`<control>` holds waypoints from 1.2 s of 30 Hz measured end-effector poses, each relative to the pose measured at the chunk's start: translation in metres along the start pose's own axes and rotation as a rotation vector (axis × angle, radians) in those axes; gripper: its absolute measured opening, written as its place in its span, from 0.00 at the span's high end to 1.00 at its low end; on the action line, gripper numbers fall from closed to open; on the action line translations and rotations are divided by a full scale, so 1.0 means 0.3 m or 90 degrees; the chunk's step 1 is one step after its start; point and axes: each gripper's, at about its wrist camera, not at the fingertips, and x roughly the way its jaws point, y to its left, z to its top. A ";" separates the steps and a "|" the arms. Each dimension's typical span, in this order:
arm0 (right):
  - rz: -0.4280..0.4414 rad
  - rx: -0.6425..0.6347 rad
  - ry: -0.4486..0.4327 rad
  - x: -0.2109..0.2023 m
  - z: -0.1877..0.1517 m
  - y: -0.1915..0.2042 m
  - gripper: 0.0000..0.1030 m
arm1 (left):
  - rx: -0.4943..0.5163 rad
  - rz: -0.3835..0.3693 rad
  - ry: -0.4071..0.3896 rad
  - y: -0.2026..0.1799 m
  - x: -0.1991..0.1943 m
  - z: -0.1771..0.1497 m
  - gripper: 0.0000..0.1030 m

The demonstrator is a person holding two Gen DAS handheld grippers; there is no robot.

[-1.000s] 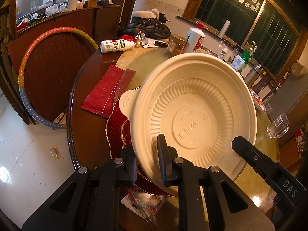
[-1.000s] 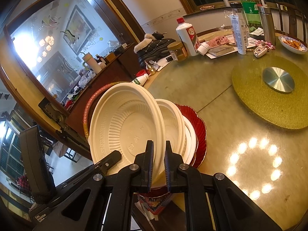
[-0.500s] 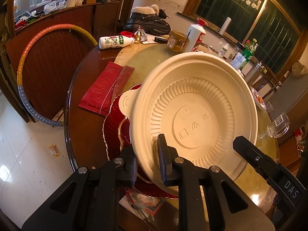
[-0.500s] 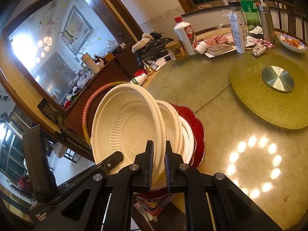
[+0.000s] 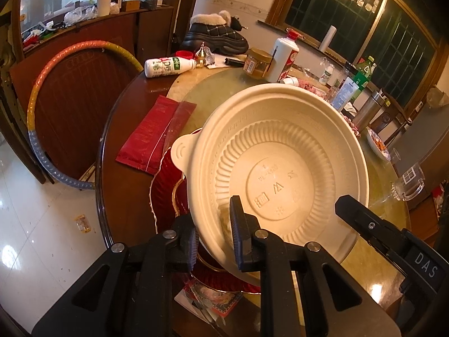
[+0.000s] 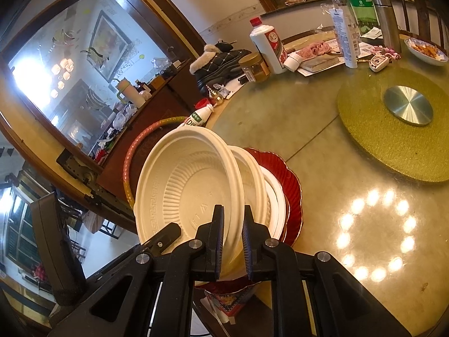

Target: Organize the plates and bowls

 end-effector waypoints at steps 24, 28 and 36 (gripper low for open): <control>0.030 -0.028 -0.071 -0.107 0.008 0.019 0.43 | 0.019 0.070 -0.167 -0.023 -0.154 -0.018 0.19; 0.026 -0.092 -0.113 -0.191 -0.029 0.021 0.16 | 0.081 0.078 -0.190 -0.053 -0.197 -0.087 0.17; -0.060 -0.270 -0.117 -0.276 -0.139 -0.006 0.00 | 0.156 0.131 -0.168 -0.100 -0.192 -0.188 0.00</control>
